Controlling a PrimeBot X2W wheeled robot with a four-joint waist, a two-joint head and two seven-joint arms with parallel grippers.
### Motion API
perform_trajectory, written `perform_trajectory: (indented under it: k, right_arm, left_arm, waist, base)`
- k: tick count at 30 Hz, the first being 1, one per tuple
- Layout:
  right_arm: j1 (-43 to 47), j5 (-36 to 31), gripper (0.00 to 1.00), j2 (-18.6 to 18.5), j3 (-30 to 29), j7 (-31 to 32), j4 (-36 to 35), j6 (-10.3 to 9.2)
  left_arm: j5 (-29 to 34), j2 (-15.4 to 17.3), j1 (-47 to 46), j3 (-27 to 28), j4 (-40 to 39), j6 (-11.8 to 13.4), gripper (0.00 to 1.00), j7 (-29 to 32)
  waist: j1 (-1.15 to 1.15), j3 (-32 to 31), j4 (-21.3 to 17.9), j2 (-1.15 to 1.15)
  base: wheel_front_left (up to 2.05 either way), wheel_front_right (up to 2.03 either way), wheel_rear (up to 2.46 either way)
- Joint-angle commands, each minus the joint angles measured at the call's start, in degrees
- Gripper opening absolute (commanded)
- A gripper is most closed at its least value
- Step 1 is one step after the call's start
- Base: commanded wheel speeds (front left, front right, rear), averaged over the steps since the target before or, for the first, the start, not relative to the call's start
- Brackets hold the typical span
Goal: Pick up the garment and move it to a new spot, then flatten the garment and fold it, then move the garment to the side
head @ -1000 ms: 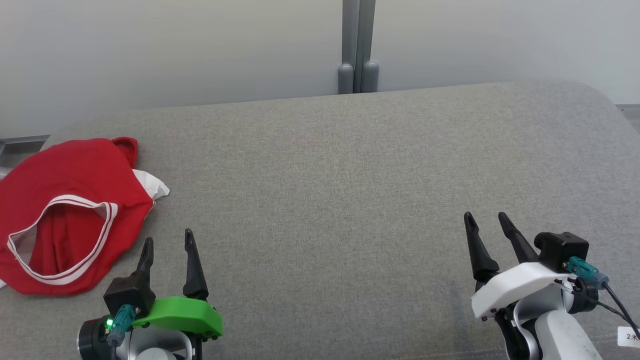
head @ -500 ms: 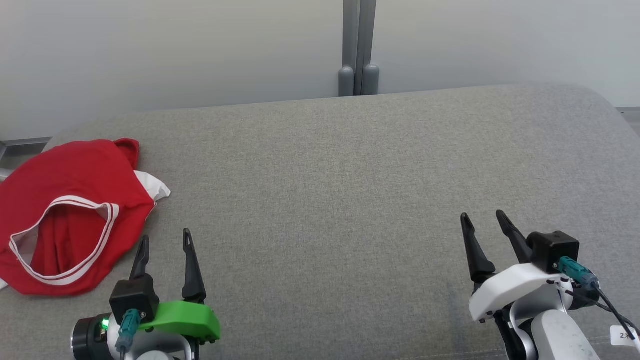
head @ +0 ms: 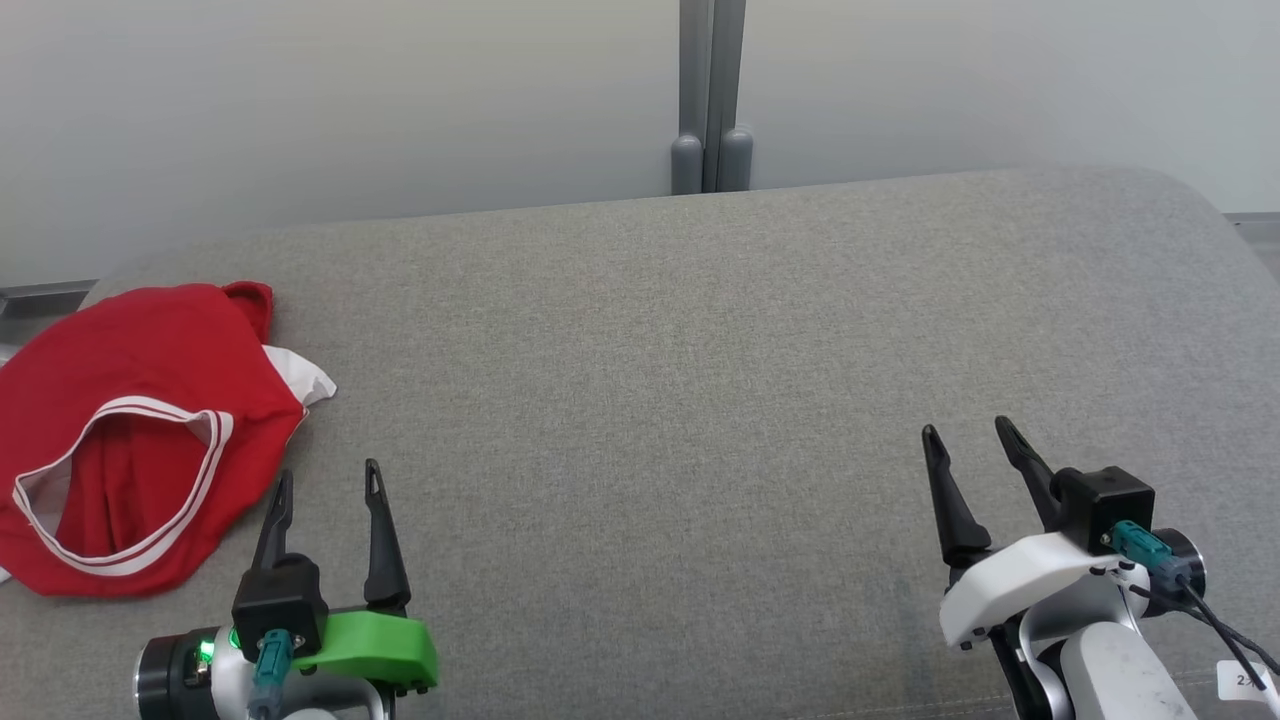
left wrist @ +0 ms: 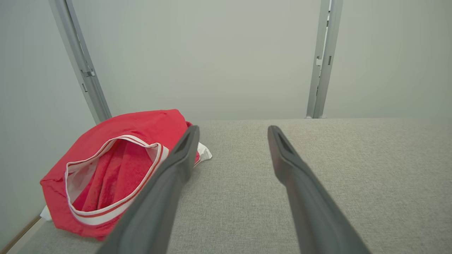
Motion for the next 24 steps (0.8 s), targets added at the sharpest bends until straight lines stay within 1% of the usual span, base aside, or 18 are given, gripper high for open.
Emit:
perform_trajectory:
  k: [1, 5, 16, 24]
  right_arm:
    - [0.81, -0.92, 1.00, -0.29, 0.33, -0.46, -0.13, 0.02]
    - [0.88, -2.03, 1.00, -0.31, 0.62, -0.81, 0.03, 0.02]
    - [1.00, -0.60, 1.00, -0.30, 0.47, -0.87, 0.50, 0.02]
    - [0.96, 0.16, 1.00, -0.29, 0.37, -1.02, 0.73, 0.02]
  left_arm:
    - [1.27, 0.28, 0.87, -0.06, -0.37, 0.49, 1.00, -0.31]
    - [2.61, 0.30, 0.98, -0.21, -0.41, 0.62, 1.00, -0.56]
    - [1.61, 0.41, 0.89, 0.13, -0.36, 0.44, 1.00, -0.50]
    - [1.69, 0.58, 0.56, -0.19, -0.22, 0.11, 1.00, -0.50]
  waist:
    - [0.00, 0.00, 0.00, 0.00]
    - [0.00, -0.04, 0.09, 0.00]
    - [0.00, 0.12, 0.68, 0.00]
    - [0.00, 0.32, 2.51, 0.00]
  base:
    - [0.00, 0.00, 0.00]
    - [0.00, 0.00, 0.00]
    - [0.00, 0.00, 0.00]
    - [0.00, 0.00, 0.00]
